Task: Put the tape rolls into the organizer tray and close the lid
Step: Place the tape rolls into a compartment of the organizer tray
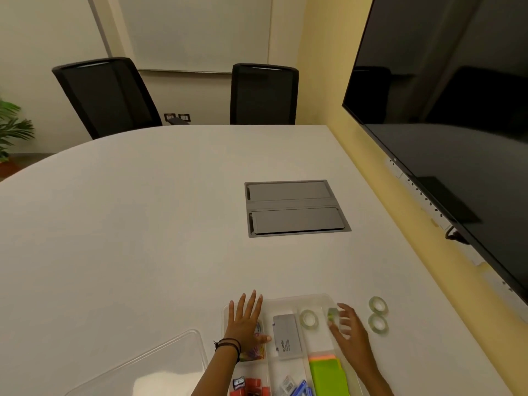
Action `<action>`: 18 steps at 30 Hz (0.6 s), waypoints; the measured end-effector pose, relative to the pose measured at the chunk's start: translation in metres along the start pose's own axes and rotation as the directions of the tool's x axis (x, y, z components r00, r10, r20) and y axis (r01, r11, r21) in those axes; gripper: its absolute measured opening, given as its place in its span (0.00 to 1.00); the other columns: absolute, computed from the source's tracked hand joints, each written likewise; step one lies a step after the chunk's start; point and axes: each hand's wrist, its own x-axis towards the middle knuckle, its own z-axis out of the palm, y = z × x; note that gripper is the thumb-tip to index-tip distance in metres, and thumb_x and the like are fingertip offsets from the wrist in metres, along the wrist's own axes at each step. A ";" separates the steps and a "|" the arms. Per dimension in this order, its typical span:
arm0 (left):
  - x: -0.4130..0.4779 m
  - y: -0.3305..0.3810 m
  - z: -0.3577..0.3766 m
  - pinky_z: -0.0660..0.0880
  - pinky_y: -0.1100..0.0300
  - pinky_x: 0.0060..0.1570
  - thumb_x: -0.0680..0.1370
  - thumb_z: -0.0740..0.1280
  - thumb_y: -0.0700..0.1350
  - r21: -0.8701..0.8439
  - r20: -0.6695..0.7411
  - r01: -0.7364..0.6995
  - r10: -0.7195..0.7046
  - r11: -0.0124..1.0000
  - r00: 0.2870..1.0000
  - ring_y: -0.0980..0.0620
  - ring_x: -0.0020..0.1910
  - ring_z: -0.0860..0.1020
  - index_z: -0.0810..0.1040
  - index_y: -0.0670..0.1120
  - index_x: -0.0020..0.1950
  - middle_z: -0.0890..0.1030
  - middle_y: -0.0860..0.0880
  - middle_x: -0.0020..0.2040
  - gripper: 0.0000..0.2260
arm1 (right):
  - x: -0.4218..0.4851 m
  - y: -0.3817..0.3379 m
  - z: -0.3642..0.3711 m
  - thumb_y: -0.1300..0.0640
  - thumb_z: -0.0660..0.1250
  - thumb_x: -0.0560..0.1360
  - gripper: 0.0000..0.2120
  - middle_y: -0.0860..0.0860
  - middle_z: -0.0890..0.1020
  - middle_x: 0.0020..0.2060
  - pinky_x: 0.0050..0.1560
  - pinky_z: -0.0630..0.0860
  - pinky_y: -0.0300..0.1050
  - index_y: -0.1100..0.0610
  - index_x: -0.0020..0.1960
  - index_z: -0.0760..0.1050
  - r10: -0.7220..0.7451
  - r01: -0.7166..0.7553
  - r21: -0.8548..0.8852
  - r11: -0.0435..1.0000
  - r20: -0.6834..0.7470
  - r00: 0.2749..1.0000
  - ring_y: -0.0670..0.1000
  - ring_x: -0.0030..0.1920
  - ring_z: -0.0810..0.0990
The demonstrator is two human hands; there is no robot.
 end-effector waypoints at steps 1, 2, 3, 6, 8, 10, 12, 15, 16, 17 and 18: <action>0.000 0.000 -0.001 0.32 0.43 0.71 0.49 0.62 0.80 -0.006 0.000 -0.004 0.004 1.000 1.000 0.40 0.75 0.33 0.37 0.40 0.75 0.33 0.40 0.76 0.70 | -0.003 -0.002 0.003 0.61 0.72 0.72 0.18 0.51 0.77 0.50 0.47 0.76 0.42 0.47 0.57 0.71 -0.006 0.007 -0.016 1.000 0.091 0.996 0.51 0.49 0.77; 0.000 0.000 -0.001 0.32 0.43 0.71 0.49 0.62 0.80 -0.008 -0.002 -0.011 0.011 1.000 1.000 0.40 0.75 0.33 0.37 0.40 0.75 0.33 0.40 0.76 0.70 | -0.006 -0.001 0.005 0.59 0.72 0.71 0.17 0.49 0.78 0.49 0.46 0.75 0.38 0.45 0.55 0.71 -0.002 0.013 -0.068 0.998 0.169 0.986 0.48 0.48 0.77; 0.000 0.000 -0.001 0.32 0.43 0.70 0.49 0.63 0.80 -0.008 -0.003 -0.018 0.018 1.000 1.000 0.40 0.75 0.33 0.37 0.40 0.75 0.33 0.40 0.76 0.70 | -0.008 0.001 0.008 0.57 0.72 0.71 0.16 0.48 0.77 0.49 0.45 0.74 0.36 0.45 0.54 0.71 0.008 0.026 -0.150 0.988 0.225 0.974 0.46 0.47 0.76; 0.000 0.000 -0.002 0.32 0.43 0.70 0.50 0.63 0.80 -0.010 0.002 -0.029 0.029 1.000 1.000 0.40 0.75 0.33 0.36 0.40 0.75 0.33 0.41 0.76 0.70 | -0.009 0.009 0.017 0.53 0.70 0.72 0.16 0.49 0.75 0.49 0.49 0.73 0.40 0.51 0.57 0.71 0.075 0.041 -0.362 0.931 0.300 0.951 0.47 0.48 0.75; 0.000 -0.001 -0.001 0.32 0.43 0.70 0.50 0.63 0.79 -0.016 0.015 -0.041 0.042 0.999 0.999 0.41 0.75 0.33 0.36 0.40 0.75 0.33 0.41 0.76 0.69 | -0.007 0.008 0.023 0.53 0.70 0.72 0.17 0.51 0.74 0.51 0.52 0.74 0.44 0.53 0.59 0.71 0.127 0.014 -0.406 0.914 0.317 0.940 0.50 0.51 0.75; 0.000 -0.001 0.000 0.32 0.44 0.70 0.50 0.64 0.79 -0.009 0.023 -0.061 0.062 0.998 0.998 0.41 0.75 0.33 0.36 0.40 0.75 0.33 0.41 0.76 0.70 | -0.005 0.004 0.027 0.53 0.69 0.72 0.19 0.53 0.75 0.54 0.54 0.73 0.45 0.54 0.60 0.70 0.155 0.005 -0.435 0.900 0.331 0.931 0.52 0.55 0.75; 0.000 0.000 -0.001 0.32 0.44 0.70 0.50 0.66 0.78 -0.009 0.028 -0.085 0.085 0.996 0.996 0.42 0.75 0.32 0.36 0.41 0.75 0.33 0.42 0.76 0.70 | -0.002 0.003 0.029 0.54 0.69 0.72 0.19 0.54 0.74 0.56 0.54 0.73 0.45 0.54 0.61 0.69 0.160 0.003 -0.437 0.899 0.335 0.929 0.52 0.56 0.75; -0.001 0.000 -0.002 0.32 0.44 0.70 0.50 0.65 0.78 -0.001 0.051 -0.103 0.103 0.995 0.993 0.42 0.75 0.32 0.36 0.41 0.75 0.33 0.42 0.76 0.70 | 0.000 0.006 0.030 0.54 0.69 0.72 0.19 0.55 0.75 0.55 0.54 0.73 0.46 0.55 0.60 0.70 0.163 -0.002 -0.436 0.900 0.331 0.930 0.53 0.56 0.75; -0.001 0.000 -0.002 0.32 0.44 0.70 0.50 0.65 0.79 0.004 0.055 -0.107 0.106 0.994 0.993 0.42 0.75 0.32 0.36 0.40 0.75 0.33 0.42 0.76 0.70 | 0.000 0.007 0.030 0.55 0.69 0.72 0.18 0.55 0.75 0.55 0.54 0.73 0.46 0.55 0.60 0.70 0.162 -0.004 -0.435 0.900 0.326 0.932 0.53 0.55 0.75; -0.001 0.000 -0.003 0.32 0.44 0.70 0.50 0.64 0.79 0.010 0.054 -0.108 0.107 0.994 0.993 0.42 0.75 0.32 0.36 0.40 0.75 0.33 0.42 0.76 0.70 | -0.001 0.009 0.030 0.55 0.69 0.71 0.18 0.54 0.75 0.54 0.54 0.73 0.46 0.55 0.59 0.71 0.157 -0.004 -0.432 0.902 0.319 0.935 0.53 0.55 0.76; -0.002 0.001 -0.004 0.32 0.44 0.70 0.50 0.65 0.79 0.018 0.052 -0.108 0.107 0.994 0.993 0.42 0.75 0.32 0.36 0.40 0.75 0.33 0.42 0.76 0.70 | -0.002 0.010 0.031 0.56 0.70 0.71 0.17 0.54 0.75 0.53 0.53 0.74 0.47 0.55 0.58 0.71 0.146 -0.001 -0.425 0.905 0.310 0.940 0.53 0.54 0.76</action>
